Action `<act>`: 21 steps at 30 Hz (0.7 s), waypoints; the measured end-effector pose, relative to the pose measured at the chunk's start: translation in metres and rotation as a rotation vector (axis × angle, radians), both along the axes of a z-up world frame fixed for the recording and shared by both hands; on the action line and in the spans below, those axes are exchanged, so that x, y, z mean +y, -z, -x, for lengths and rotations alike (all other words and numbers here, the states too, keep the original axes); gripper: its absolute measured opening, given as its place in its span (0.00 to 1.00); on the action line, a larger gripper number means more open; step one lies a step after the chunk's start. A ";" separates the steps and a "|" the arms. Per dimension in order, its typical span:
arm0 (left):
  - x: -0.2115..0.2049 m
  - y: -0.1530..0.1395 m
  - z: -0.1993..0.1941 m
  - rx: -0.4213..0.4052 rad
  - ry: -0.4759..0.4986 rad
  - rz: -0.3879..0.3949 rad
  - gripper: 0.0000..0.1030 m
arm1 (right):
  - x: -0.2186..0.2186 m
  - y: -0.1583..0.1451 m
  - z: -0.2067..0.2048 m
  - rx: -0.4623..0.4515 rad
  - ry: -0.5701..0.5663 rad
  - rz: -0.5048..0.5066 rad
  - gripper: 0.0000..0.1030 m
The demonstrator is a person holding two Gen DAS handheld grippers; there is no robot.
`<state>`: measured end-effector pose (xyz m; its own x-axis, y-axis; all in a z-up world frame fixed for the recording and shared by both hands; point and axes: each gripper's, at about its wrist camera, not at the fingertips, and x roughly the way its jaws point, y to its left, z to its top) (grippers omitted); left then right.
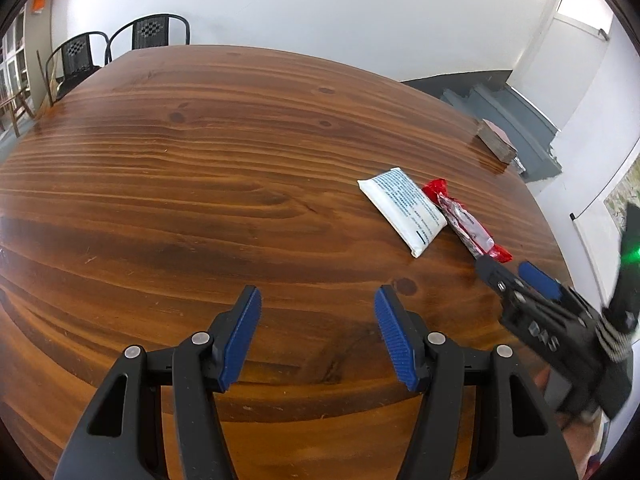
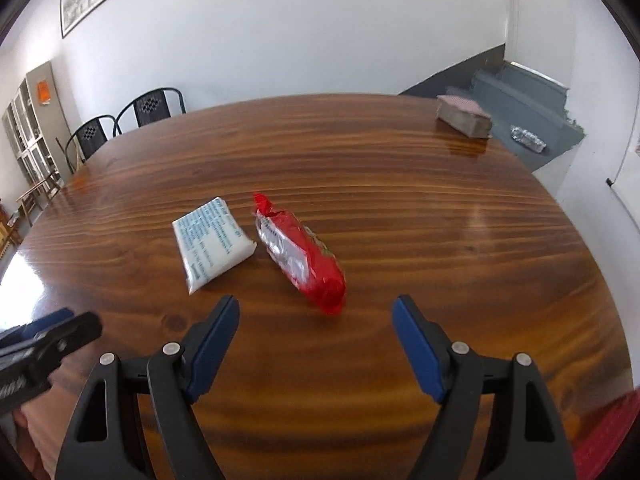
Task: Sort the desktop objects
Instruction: 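Grasp the red snack bag with the right tool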
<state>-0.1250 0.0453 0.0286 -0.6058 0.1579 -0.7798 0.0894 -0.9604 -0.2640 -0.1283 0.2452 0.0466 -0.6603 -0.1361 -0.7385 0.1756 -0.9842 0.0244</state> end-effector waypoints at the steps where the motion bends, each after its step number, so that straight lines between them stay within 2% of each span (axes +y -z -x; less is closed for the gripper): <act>1: 0.001 0.000 0.000 -0.001 0.002 0.003 0.61 | -0.001 0.001 0.006 -0.001 -0.006 -0.010 0.80; 7: 0.011 0.005 0.004 -0.008 0.028 0.027 0.61 | -0.006 0.007 0.024 -0.034 -0.042 -0.017 0.79; 9: 0.017 0.008 0.005 -0.012 0.043 0.026 0.61 | -0.010 0.009 0.029 -0.056 -0.067 -0.018 0.63; 10: 0.022 0.009 0.006 -0.015 0.051 0.030 0.61 | -0.010 0.011 0.030 -0.066 -0.068 -0.018 0.51; 11: 0.025 0.011 0.007 -0.017 0.053 0.037 0.61 | -0.009 0.013 0.032 -0.076 -0.062 -0.007 0.45; 13: 0.030 0.011 0.008 -0.010 0.051 0.060 0.61 | -0.007 0.013 0.035 -0.080 -0.055 0.011 0.43; 17: 0.032 0.010 0.009 -0.017 0.047 0.033 0.61 | 0.002 0.013 0.044 -0.074 -0.020 0.035 0.42; 21: 0.026 0.008 0.008 -0.009 0.021 0.069 0.61 | 0.000 0.012 0.057 -0.067 -0.006 0.029 0.42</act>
<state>-0.1331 0.0712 0.0204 -0.5961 0.1167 -0.7944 0.0707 -0.9779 -0.1967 -0.1853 0.2451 0.0345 -0.6087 -0.1618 -0.7767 0.1785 -0.9818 0.0647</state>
